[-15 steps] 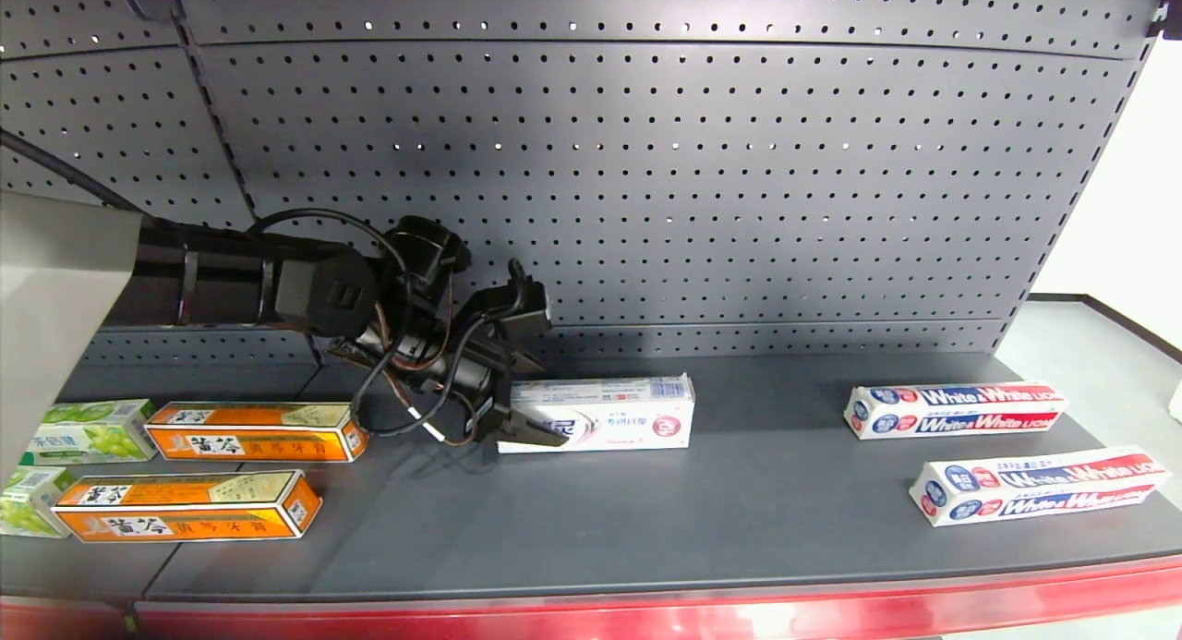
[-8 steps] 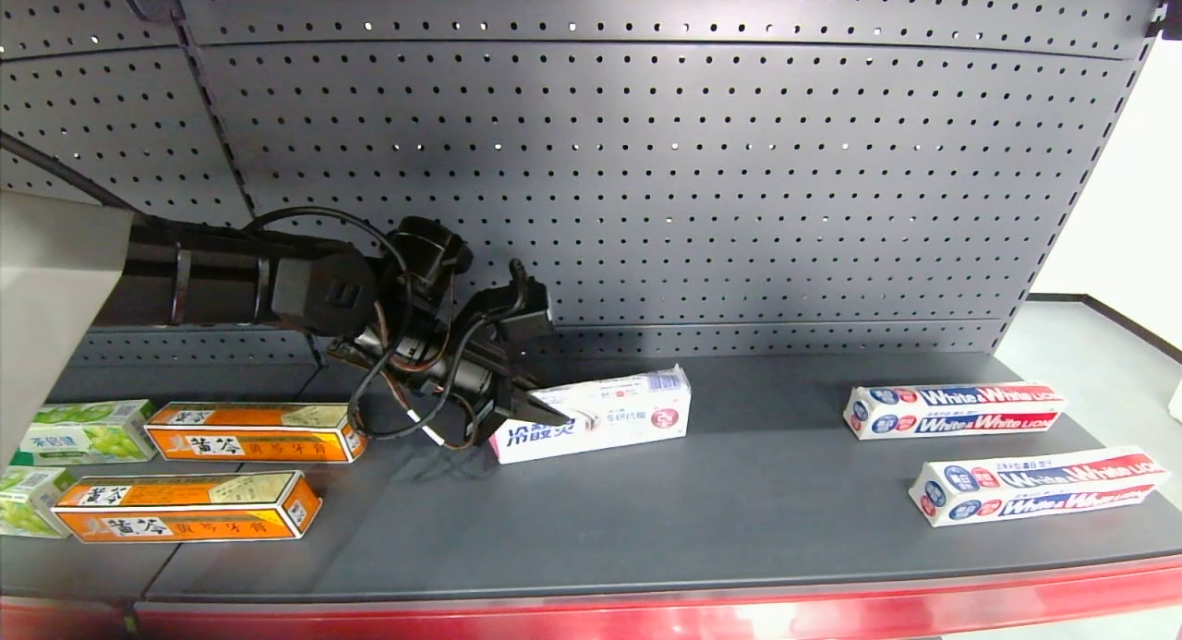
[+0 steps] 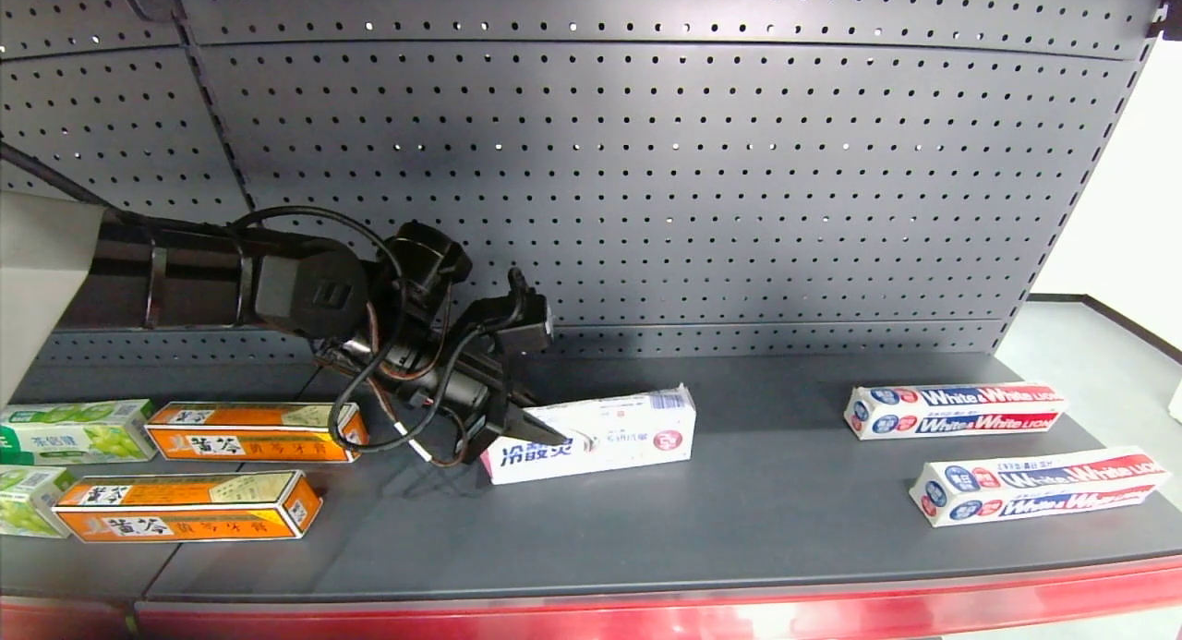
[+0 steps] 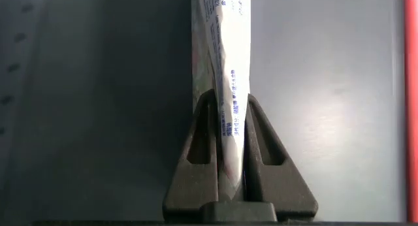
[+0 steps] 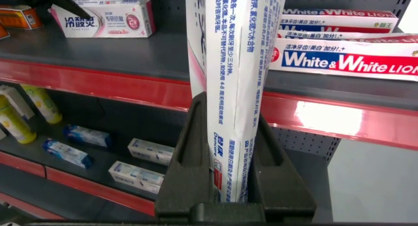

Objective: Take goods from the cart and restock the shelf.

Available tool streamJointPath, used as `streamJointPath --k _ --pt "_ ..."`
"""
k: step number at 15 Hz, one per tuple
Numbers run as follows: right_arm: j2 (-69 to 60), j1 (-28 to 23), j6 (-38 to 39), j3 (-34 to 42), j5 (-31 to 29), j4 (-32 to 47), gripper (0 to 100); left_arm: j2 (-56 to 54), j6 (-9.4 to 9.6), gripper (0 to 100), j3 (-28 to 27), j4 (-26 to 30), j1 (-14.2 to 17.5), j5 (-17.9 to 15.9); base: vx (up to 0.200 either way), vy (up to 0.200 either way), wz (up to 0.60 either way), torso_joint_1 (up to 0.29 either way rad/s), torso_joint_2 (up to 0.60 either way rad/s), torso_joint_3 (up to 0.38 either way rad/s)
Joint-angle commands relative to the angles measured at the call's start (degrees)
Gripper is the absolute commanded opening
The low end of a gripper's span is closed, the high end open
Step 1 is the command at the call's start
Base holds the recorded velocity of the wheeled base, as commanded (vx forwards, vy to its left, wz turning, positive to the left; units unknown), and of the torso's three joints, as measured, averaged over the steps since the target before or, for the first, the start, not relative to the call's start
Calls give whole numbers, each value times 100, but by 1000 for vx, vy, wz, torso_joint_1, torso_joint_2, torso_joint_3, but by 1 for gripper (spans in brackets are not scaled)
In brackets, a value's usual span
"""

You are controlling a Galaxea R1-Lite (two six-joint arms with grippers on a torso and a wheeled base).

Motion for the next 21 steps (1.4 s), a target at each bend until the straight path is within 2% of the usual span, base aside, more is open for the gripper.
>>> streamJointPath --k 1,6,12,13,15,21 --pt "0 5 -1 0 1 1 0 -116 2 0 59 -15 -100 -32 0 0 0 0 0 0" --pt "0 5 -1 0 1 1 0 -397 2 0 402 -15 -179 -32 0 0 0 0 0 0" --pt "0 5 -1 0 1 -8 0 -546 20 0 551 -6 -179 -58 0 0 0 0 0 0" --pt "0 5 -1 0 1 1 0 -573 72 0 639 -6 -170 -58 0 0 0 0 0 0" --pt "0 5 -1 0 1 1 0 -590 345 0 841 2 -144 -58 0 0 0 0 0 0" --pt "0 5 -1 0 1 1 0 -687 538 0 1035 20 -170 -58 0 0 0 0 0 0"
